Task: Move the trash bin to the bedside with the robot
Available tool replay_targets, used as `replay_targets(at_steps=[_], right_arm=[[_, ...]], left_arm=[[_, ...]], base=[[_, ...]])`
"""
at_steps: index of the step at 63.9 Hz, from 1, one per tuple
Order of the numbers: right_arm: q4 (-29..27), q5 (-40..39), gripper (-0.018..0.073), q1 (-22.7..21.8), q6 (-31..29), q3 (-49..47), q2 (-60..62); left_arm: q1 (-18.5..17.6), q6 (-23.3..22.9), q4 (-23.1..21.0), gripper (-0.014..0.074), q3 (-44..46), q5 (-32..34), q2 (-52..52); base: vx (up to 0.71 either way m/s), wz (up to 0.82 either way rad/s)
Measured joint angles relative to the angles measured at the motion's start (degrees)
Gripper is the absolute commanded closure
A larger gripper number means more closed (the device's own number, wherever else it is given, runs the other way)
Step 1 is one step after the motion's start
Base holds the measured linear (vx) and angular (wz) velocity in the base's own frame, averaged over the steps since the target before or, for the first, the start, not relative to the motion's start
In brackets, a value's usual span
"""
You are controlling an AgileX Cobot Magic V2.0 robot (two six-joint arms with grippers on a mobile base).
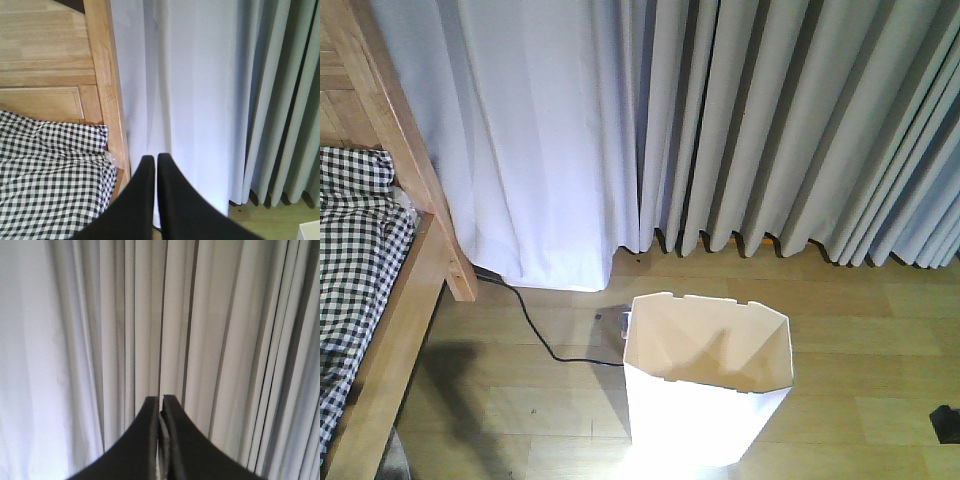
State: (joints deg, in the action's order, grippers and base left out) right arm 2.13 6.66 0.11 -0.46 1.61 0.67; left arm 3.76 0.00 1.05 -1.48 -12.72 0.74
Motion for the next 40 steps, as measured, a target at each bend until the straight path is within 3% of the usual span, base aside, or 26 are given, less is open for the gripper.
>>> replay_targets(at_steps=[40], right_arm=[[0.0, 0.1, 0.0568, 0.0, -0.04, 0.0, 0.0]], left_arm=[[0.0, 0.0, 0.0, 0.0603, 0.0, 0.0, 0.0]], base=[[0.0, 0.0]])
